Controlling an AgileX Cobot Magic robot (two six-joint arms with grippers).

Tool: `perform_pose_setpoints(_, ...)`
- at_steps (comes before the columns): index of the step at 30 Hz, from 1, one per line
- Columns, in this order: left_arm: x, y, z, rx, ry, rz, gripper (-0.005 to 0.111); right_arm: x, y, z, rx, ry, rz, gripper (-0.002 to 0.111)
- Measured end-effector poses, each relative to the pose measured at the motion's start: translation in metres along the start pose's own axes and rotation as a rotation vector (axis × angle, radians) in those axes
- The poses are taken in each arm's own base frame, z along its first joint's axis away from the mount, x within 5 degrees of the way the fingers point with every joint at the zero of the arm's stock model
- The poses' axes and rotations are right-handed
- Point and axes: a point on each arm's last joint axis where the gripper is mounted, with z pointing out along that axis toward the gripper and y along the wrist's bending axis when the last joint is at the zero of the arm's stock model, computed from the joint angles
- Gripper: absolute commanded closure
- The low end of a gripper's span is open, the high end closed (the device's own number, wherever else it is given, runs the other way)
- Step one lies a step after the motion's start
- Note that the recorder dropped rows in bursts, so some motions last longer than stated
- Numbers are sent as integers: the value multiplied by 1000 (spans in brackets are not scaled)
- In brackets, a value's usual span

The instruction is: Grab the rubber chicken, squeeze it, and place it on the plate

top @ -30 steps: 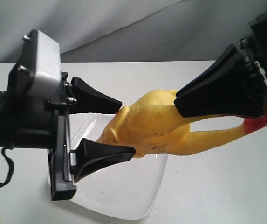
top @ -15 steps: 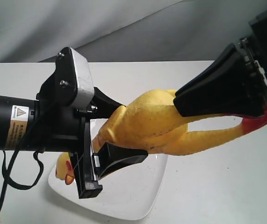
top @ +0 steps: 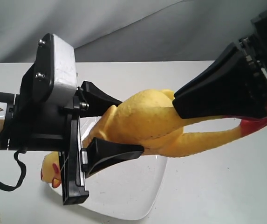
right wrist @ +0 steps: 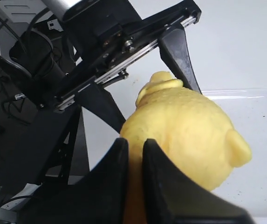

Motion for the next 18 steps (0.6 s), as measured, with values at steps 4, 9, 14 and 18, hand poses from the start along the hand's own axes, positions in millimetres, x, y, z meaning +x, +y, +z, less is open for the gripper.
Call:
perform_pose_setpoints(4,1,-2,0,24,12,16,100,1,1,0,-8,9,-3,108)
perform_pose_setpoints(9,2,-3,0,43,16,28,107,1,2,0,-11,13,-4,108)
perform_pose_setpoints(14,2,-4,-1,45,16,28,107,1,2,0,-11,13,-5,108)
perform_pose_setpoints(18,2,-2,0,31,20,28,91,1,1,0,-5,10,-5,108)
